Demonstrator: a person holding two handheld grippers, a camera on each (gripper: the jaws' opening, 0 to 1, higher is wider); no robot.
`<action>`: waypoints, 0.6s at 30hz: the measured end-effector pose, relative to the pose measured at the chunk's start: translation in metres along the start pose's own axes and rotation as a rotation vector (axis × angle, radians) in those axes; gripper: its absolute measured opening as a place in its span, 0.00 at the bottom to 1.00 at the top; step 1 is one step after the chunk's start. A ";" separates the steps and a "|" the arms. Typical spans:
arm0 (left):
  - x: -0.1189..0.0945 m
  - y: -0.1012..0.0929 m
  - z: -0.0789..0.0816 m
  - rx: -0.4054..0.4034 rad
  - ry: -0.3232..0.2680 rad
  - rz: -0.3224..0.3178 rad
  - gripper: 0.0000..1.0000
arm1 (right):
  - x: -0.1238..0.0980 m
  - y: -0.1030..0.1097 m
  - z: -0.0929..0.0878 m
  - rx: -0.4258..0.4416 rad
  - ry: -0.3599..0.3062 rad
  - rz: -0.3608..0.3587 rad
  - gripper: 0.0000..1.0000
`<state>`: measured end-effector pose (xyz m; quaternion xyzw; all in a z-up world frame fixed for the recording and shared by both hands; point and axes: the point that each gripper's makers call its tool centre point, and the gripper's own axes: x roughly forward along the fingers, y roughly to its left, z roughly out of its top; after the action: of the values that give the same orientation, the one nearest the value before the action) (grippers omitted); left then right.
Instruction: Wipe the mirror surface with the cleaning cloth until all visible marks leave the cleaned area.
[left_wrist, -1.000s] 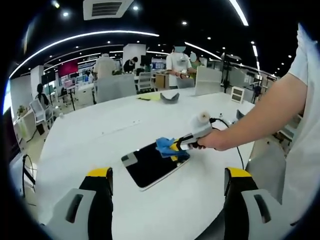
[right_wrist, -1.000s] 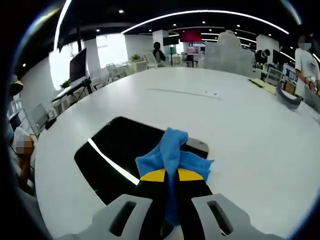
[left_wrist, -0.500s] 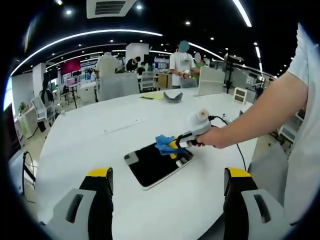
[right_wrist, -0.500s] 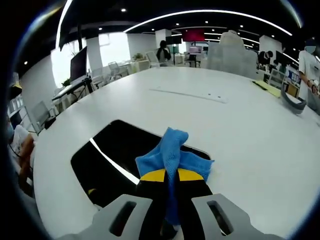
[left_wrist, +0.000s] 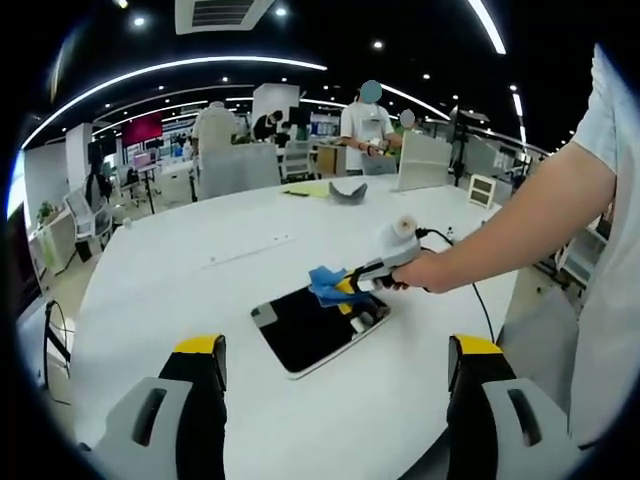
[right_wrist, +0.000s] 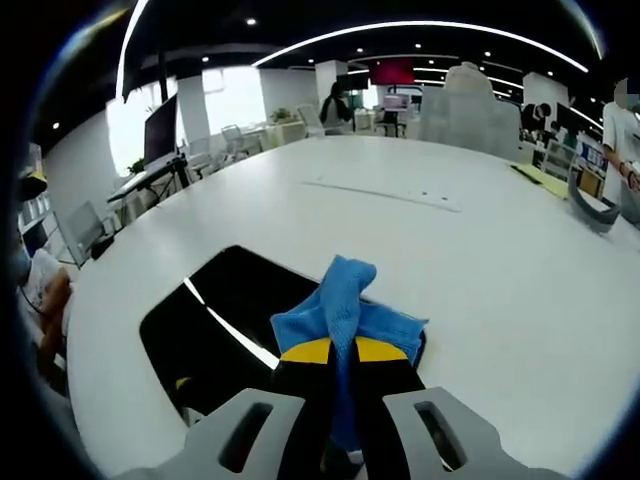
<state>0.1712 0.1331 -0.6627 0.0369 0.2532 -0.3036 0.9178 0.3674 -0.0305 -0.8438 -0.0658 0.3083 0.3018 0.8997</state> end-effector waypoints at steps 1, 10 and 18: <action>0.000 0.000 0.000 0.000 0.000 0.001 0.93 | 0.001 0.000 0.000 0.002 -0.002 0.001 0.02; 0.003 -0.002 -0.001 0.000 0.002 -0.008 0.93 | 0.005 -0.001 0.003 -0.002 -0.001 0.015 0.02; 0.004 -0.002 -0.002 -0.009 -0.001 -0.007 0.93 | 0.007 -0.001 0.005 -0.006 -0.004 0.011 0.02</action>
<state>0.1719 0.1292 -0.6659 0.0315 0.2543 -0.3058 0.9170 0.3747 -0.0264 -0.8439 -0.0660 0.3058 0.3076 0.8986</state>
